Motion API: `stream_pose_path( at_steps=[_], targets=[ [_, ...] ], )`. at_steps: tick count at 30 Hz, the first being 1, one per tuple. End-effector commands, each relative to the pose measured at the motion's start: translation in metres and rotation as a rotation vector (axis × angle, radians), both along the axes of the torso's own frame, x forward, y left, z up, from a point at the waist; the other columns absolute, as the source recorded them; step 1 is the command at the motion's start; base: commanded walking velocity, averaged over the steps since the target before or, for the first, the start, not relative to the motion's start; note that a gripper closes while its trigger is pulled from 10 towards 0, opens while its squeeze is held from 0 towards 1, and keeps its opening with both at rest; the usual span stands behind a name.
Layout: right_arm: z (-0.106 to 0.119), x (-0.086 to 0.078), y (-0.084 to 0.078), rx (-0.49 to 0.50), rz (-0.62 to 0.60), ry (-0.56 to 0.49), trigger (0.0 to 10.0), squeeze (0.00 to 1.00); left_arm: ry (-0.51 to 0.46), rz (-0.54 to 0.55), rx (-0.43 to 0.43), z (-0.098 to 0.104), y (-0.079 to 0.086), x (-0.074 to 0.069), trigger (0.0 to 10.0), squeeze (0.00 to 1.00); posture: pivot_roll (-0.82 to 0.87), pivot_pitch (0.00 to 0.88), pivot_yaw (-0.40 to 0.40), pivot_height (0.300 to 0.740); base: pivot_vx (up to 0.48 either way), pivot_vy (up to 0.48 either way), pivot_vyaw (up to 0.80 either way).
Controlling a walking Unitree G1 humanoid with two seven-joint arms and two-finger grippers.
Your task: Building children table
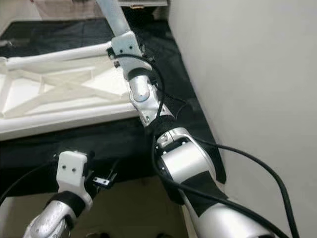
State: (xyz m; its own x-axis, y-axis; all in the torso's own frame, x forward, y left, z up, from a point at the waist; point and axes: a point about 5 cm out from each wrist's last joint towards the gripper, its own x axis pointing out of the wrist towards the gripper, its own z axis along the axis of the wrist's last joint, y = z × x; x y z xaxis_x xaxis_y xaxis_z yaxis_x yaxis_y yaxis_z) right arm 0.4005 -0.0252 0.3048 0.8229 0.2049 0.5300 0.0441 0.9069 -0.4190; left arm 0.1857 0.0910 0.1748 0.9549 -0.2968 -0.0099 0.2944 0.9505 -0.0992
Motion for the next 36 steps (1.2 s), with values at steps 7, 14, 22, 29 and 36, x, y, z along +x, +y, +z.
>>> stream_pose_path(
  at_steps=[7, 14, 22, 29, 36],
  targets=[
    [0.009, -0.003, 0.004, -0.058, -0.047, -0.105, 10.0, 0.0, 0.047, -0.002, -0.007, -0.001, -0.006, -0.013, 10.0, 0.0, 0.1, 0.359, -0.067, 0.74, 0.0, 0.0, 0.0],
    [-0.009, 0.003, 0.007, 0.04, 0.059, 0.128, 10.0, 0.0, 0.061, 0.006, 0.01, -0.003, -0.005, -0.013, 10.0, 0.0, 0.1, 0.362, -0.069, 0.74, 0.0, 0.0, 0.0],
    [-0.032, 0.005, 0.01, 0.211, 0.196, 0.356, 10.0, 0.0, 0.078, 0.023, 0.029, -0.01, -0.001, -0.008, 10.0, 0.0, 0.07, 0.33, -0.068, 0.74, 0.0, 0.0, 0.0],
    [-0.042, 0.001, 0.02, 0.277, 0.329, 0.434, 10.0, 0.0, 0.082, 0.037, 0.048, -0.016, 0.006, -0.002, 10.0, 0.0, 0.06, 0.319, -0.066, 0.74, 0.0, 0.0, 0.0],
    [-0.047, -0.014, 0.033, 0.338, 0.466, 0.427, 10.0, 0.0, 0.074, 0.074, 0.09, -0.021, 0.02, 0.009, 10.0, 0.0, 0.04, 0.273, -0.061, 0.74, 0.0, 0.0, 0.0]
  ],
)
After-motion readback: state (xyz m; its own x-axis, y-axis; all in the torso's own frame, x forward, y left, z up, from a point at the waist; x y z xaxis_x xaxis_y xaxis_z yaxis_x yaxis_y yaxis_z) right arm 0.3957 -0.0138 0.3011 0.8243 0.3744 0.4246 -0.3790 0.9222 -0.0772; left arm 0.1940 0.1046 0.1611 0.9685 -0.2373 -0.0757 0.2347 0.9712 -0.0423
